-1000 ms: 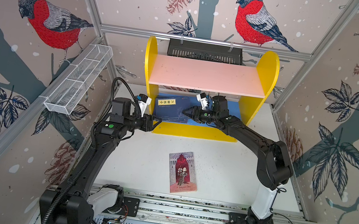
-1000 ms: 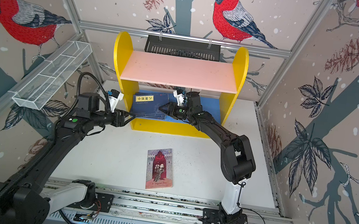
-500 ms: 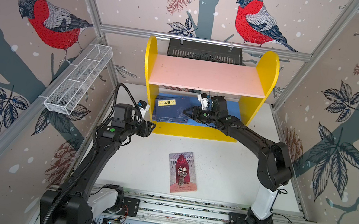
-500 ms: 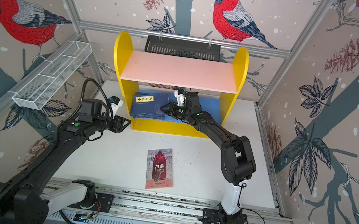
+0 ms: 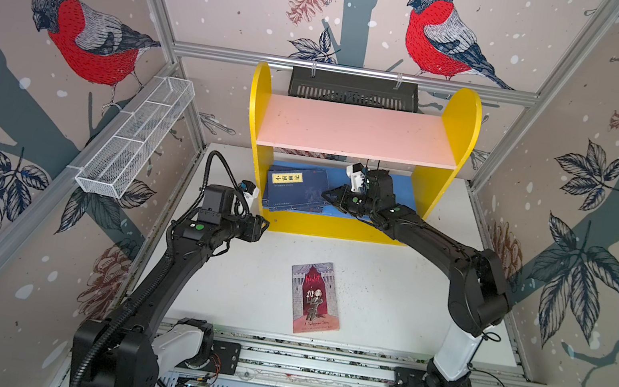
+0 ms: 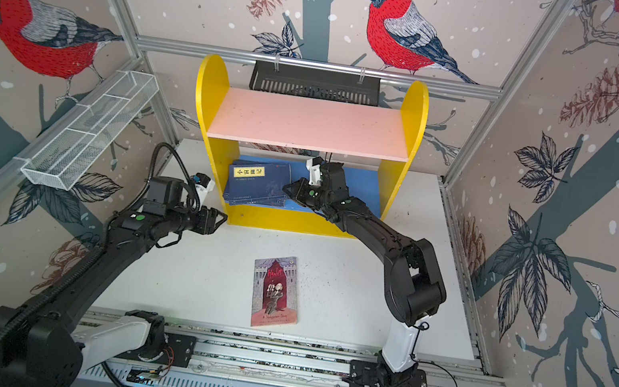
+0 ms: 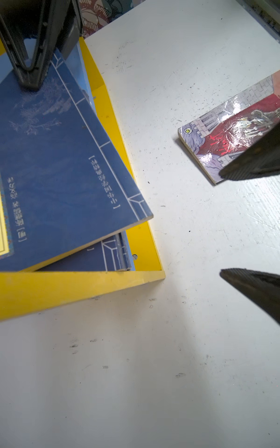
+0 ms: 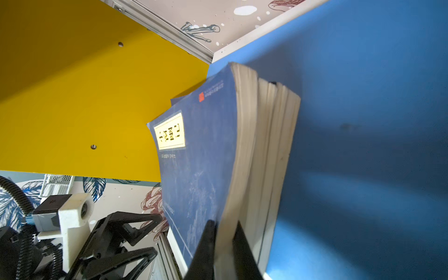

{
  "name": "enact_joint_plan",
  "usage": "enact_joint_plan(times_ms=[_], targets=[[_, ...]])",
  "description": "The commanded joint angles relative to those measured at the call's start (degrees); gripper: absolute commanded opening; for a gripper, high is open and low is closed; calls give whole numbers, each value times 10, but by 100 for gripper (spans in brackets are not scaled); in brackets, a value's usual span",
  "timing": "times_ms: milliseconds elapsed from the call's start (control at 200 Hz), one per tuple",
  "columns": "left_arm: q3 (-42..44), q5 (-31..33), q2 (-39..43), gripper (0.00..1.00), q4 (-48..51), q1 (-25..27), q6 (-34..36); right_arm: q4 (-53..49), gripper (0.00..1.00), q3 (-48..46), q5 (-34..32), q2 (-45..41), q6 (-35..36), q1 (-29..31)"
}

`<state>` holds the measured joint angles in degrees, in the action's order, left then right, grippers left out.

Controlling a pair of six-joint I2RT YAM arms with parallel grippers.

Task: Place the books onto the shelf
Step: 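Press the book stack deeper into the blue shelf with the right gripper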

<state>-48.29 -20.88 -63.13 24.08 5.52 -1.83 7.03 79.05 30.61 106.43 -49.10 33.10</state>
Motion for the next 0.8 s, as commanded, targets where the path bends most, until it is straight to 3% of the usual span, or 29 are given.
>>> enact_joint_plan(times_ms=[0,120,330,795], targets=[[0,0,3,59,-6,1,-9,30,9,-5,-20,-6,-9,5],[-4,13,6,58,0,1,-11,53,2,-18,-24,-15,-23,8],[-18,60,10,56,10,1,-20,45,1,-14,-47,-21,-21,17],[-22,71,12,54,3,2,-11,59,1,-36,-84,-45,-27,24]])
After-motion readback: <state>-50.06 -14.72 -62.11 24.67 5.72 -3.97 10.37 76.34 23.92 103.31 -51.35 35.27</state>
